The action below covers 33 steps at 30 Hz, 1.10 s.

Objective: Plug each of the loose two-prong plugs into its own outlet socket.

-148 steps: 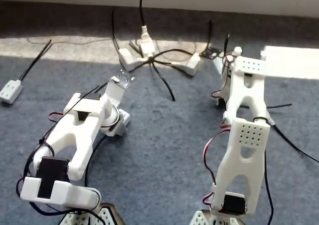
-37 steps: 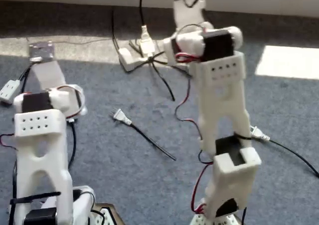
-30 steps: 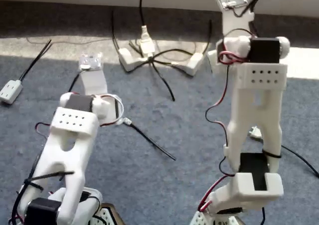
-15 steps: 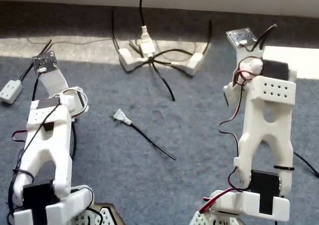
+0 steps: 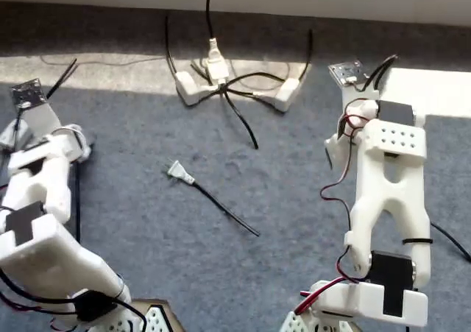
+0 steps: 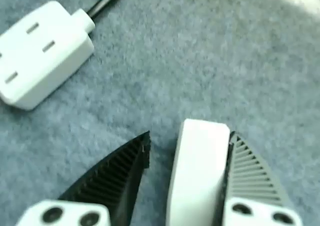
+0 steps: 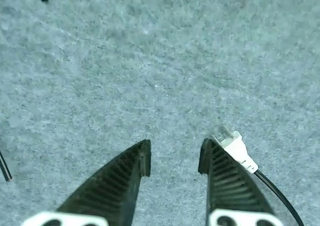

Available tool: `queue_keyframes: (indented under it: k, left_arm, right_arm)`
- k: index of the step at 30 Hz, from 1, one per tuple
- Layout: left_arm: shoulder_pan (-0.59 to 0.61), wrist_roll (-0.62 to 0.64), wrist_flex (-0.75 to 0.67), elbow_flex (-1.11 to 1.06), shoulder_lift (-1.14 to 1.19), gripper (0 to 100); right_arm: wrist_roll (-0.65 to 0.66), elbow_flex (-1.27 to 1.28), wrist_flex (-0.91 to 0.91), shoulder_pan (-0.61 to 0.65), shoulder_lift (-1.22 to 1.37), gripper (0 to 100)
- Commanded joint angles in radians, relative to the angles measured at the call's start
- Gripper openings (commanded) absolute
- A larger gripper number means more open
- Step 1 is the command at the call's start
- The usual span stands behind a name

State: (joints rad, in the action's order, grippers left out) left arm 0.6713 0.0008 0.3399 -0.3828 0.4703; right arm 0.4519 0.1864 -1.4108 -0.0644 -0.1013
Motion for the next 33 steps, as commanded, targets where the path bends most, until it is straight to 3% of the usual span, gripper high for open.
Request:
queue_keyframes:
  k: [1,5,10,15,19,26,29,33]
  left_arm:
    - [0.130,-0.063,0.025,0.137,0.099,23]
    - [0.170,-0.109,0.135,0.231,0.114,23]
    - [0.134,-0.115,0.327,0.331,0.114,22]
    - [0.022,-0.264,0.559,0.397,0.114,3]
    - [-0.056,-0.321,0.730,0.446,0.114,2]
    - [-0.082,-0.333,0.913,0.588,0.113,1]
    - [-0.153,-0.333,1.117,0.740,0.113,1]
    - [-0.346,-0.328,1.412,0.955,0.113,1]
  right_arm:
    - [0.006,-0.004,0.013,0.038,-0.041,16.7]
    - [0.006,-0.004,0.015,0.087,-0.038,16.7]
    - [0.005,-0.004,0.015,0.128,-0.038,16.7]
    - [0.005,-0.004,0.015,0.127,-0.038,16.7]
    - [0.005,-0.002,0.013,0.125,-0.038,16.7]
    - [0.005,-0.002,0.013,0.125,-0.039,16.7]
    - [0.005,-0.002,0.013,0.125,-0.045,16.7]
    - [0.005,-0.008,0.013,0.096,-0.047,16.7]
